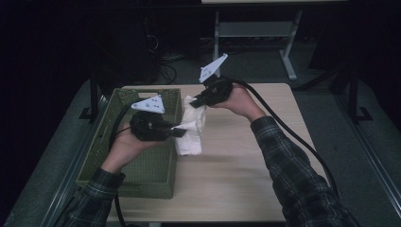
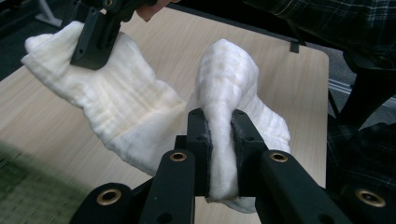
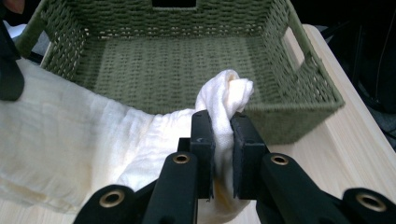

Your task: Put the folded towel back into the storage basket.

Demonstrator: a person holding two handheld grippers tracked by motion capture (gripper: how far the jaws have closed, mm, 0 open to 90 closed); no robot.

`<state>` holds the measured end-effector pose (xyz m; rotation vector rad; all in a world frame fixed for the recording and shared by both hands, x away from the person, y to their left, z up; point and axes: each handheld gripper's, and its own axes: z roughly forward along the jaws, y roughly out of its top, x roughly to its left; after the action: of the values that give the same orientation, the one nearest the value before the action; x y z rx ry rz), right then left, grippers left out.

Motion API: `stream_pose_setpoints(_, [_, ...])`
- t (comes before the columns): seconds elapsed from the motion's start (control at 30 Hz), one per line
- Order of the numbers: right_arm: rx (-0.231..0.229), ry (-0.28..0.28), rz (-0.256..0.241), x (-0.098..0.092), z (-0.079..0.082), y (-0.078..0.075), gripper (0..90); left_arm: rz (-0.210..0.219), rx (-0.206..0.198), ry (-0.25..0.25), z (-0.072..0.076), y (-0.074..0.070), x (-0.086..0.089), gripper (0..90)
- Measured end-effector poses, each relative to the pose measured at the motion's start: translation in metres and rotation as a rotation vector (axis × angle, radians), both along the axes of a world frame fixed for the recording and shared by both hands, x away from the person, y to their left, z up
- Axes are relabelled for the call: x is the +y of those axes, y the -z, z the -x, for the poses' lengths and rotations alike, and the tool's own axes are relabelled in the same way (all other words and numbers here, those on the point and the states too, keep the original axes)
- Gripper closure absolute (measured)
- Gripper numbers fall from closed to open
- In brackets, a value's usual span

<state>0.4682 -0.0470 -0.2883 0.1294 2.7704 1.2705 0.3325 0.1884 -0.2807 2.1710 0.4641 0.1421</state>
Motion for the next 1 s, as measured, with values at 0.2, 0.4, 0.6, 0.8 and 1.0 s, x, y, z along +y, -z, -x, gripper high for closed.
stream_pose_setpoints(0.2, [-0.005, -0.021, -0.005, 0.027, -0.002, 0.0, 80.8, 0.008, -0.003, -0.04, 0.003, -0.001, 0.026, 79.5])
stream_pose_setpoints(0.4, [0.001, -0.035, -0.011, 0.054, -0.004, 0.002, 80.8, 0.002, -0.008, -0.074, 0.006, -0.002, 0.048, 79.5])
stream_pose_setpoints(0.6, [-0.002, -0.044, -0.017, 0.077, -0.004, 0.007, 80.8, 0.001, -0.005, -0.104, 0.01, 0.0, 0.067, 79.5])
stream_pose_setpoints(0.8, [0.007, -0.039, -0.033, 0.09, -0.005, 0.02, 80.8, -0.012, -0.007, -0.114, 0.014, 0.004, 0.083, 79.4])
stream_pose_setpoints(1.0, [0.028, -0.05, -0.012, 0.104, -0.003, 0.033, 80.8, -0.019, 0.01, -0.115, 0.015, 0.015, 0.09, 79.4])
